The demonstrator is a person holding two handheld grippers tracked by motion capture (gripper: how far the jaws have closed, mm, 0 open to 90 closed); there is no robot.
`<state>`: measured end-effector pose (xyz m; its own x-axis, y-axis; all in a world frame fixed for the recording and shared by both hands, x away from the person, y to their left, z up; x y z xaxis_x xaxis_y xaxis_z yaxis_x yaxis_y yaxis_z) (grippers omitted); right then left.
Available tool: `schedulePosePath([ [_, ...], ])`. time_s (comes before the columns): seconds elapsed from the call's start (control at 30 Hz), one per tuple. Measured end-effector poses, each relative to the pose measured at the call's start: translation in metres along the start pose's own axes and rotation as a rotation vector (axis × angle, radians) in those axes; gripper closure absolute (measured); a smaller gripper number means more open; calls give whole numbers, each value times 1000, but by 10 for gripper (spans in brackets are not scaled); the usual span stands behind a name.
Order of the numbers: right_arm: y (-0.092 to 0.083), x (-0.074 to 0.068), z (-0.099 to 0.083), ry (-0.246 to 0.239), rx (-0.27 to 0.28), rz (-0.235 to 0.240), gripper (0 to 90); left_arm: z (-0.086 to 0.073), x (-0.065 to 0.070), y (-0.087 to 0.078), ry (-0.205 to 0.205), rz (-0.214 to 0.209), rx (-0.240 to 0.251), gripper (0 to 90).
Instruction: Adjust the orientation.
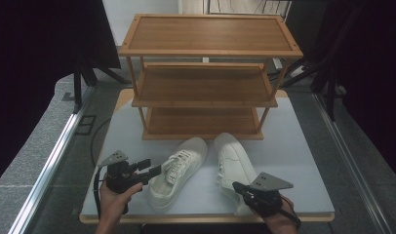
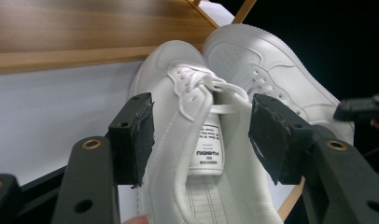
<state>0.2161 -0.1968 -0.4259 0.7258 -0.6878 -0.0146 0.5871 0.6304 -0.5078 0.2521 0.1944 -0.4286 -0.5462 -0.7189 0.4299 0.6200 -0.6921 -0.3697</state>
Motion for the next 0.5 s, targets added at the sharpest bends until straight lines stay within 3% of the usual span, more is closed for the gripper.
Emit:
schedulePosePath([
  [0.1,8,-11,-3,-39,-49,15,897,0,-2,-1,-11,6,4,407],
  [0.2,12,-15,-7,-69,-97,-10,898,0,-3,-1,-17,3,6,407],
  [0.5,9,-6,-12,-32,-97,-9,899,-2,-3,-1,-27,3,-4,405],
])
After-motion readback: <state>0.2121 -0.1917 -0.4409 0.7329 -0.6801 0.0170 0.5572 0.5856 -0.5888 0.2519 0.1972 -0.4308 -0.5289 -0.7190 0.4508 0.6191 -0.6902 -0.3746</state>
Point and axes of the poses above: each handheld gripper's, and its own axes: y roughly forward along the jaws, z roughly out of its top, x roughly to its right, the point moved 1 cm from there along y, roughly forward along the jaws, and after that the axes turned 5 degrees about x, right-handed, at the moved point
